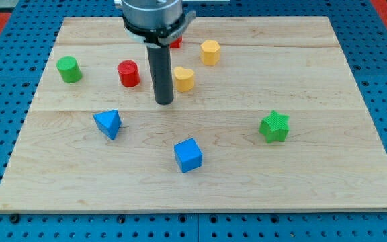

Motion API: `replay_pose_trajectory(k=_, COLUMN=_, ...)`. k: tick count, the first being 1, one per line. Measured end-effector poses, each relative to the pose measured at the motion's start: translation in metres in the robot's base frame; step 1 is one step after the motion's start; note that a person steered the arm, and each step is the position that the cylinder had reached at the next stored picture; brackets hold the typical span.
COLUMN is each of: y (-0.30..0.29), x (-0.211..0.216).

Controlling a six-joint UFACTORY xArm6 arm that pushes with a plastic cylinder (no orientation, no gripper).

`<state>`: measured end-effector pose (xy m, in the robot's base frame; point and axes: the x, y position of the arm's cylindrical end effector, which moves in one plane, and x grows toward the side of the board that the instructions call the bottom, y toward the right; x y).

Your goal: Move the yellow blocks vertically to each other

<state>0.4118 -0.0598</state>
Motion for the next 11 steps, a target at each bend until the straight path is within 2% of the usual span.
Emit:
replay_pose_trajectory(k=1, y=0.007, x=-0.024)
replay_pose_trajectory(k=2, y=0.042, x=-0.030)
replay_pose_trajectory(k=3, y=0.027, x=-0.030)
replay_pose_trajectory(k=4, y=-0.013, x=-0.059)
replay_pose_trajectory(k=6, y=0.063, x=-0.084)
replay_pose_trajectory(k=7, y=0.079, x=-0.110)
replay_pose_trajectory(k=8, y=0.061, x=-0.114)
replay_pose_trajectory(k=9, y=0.017, x=-0.087)
replay_pose_trajectory(k=10, y=0.023, x=-0.056)
replay_pose_trajectory(k=11, y=0.074, x=-0.054)
